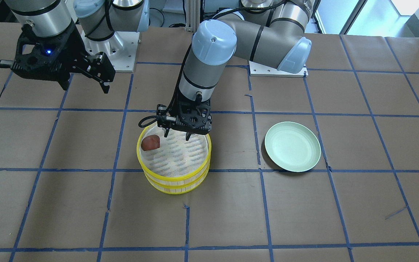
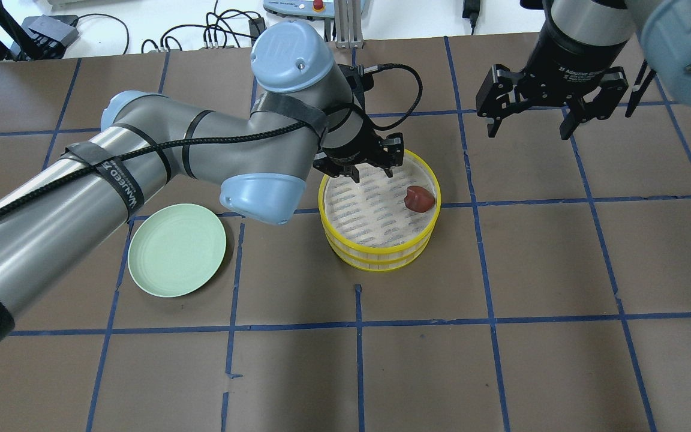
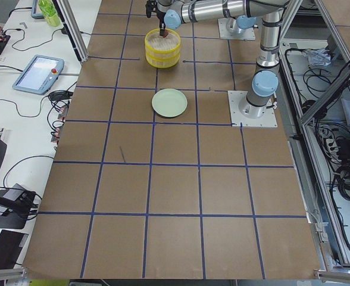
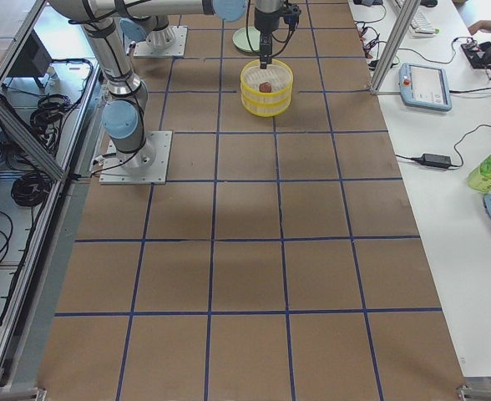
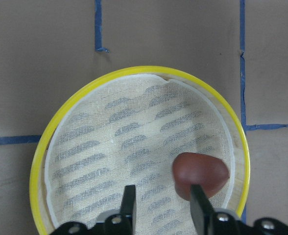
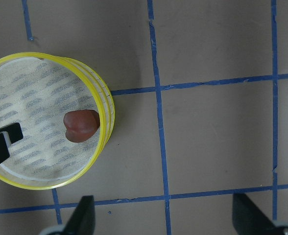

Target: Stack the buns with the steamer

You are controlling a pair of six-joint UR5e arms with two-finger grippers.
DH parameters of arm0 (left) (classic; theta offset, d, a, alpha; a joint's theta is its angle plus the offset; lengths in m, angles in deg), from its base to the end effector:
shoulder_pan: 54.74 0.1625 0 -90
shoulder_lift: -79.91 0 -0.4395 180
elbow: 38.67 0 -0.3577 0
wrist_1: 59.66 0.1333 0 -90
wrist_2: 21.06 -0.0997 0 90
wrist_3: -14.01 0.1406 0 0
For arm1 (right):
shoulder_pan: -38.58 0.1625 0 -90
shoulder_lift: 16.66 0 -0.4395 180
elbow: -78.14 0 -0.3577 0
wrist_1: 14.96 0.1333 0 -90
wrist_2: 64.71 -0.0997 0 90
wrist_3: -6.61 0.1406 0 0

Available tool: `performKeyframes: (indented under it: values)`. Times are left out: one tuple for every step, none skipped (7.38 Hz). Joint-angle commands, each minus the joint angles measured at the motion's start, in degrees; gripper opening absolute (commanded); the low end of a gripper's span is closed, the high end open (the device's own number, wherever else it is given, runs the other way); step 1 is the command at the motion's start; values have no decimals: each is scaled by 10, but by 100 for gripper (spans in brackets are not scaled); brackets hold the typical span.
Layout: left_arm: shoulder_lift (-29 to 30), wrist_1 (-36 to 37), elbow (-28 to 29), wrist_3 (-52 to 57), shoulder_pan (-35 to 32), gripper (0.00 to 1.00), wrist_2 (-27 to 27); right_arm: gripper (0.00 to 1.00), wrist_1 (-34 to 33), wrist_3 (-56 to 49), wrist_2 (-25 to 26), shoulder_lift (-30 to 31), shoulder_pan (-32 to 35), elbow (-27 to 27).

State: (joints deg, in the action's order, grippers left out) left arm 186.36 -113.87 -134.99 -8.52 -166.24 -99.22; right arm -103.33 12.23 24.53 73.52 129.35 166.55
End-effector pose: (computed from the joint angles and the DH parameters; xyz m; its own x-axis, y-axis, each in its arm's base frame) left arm -0.3643 -0.4825 0.3340 -0.9623 0.0237 0.2710 -0.0126 0.9912 -0.1315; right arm 0.1413 -0.4543 0.4727 -0.9963 0.0845 -0.0134 0.0845 0.9964 -0.0011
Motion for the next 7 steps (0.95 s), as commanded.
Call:
performKeyframes:
  values:
    - [-21,-1,-2,99,44,100,-46,100,0,1,0,0,0,0]
    - [-45,-41,0,170,114,100,-49,100,0,0,0,0,0,0]
    - [-83,-129,15,243,176,100,-49,100,0,1,-1,0,0,0]
    - [-131,-203,16,287,233,100,-50,100,0,1,-1,0,0,0]
    - [-177,-289,25,289,270,100,-55,100,0,1,-1,0,0,0]
    - [-195,-374,60,289,289,100,-59,100,0,1,-1,0,0,0]
    - [-191,-428,96,288,293,100,-96,100,0,1,-1,0,-1,0]
